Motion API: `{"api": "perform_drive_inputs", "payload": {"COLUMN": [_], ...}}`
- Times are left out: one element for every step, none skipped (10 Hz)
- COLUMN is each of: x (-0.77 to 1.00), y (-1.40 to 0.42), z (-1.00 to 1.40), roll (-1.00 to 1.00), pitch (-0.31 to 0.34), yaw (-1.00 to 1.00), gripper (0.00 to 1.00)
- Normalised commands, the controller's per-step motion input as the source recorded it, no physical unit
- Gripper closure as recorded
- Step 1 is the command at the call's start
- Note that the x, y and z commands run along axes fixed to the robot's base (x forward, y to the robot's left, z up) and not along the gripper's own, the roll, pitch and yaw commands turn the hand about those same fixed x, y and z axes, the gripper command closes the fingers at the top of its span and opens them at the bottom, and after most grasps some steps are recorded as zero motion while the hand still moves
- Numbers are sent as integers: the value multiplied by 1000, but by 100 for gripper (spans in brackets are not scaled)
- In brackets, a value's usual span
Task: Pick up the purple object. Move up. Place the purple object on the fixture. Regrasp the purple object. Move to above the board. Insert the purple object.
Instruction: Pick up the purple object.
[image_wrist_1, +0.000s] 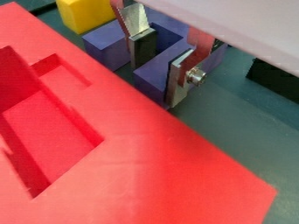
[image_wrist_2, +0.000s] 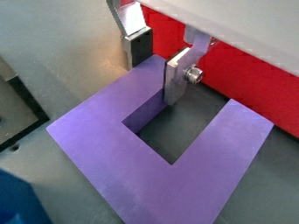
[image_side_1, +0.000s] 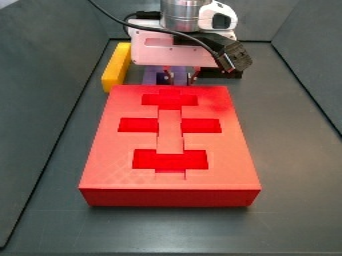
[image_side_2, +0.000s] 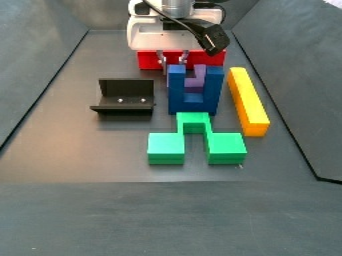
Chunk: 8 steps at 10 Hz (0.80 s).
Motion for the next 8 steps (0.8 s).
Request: {"api": "perform_drive_inputs", "payload": {"x": [0,0,0,0,0,0,0,0], "y": [0,0,0,0,0,0,0,0], "z": [0,0,0,0,0,0,0,0], "roll": [0,0,0,0,0,0,0,0], "pitch": [0,0,0,0,0,0,0,0], "yaw": [0,0,0,0,0,0,0,0], "gripper": [100,100,100,100,100,100,100,100]}}
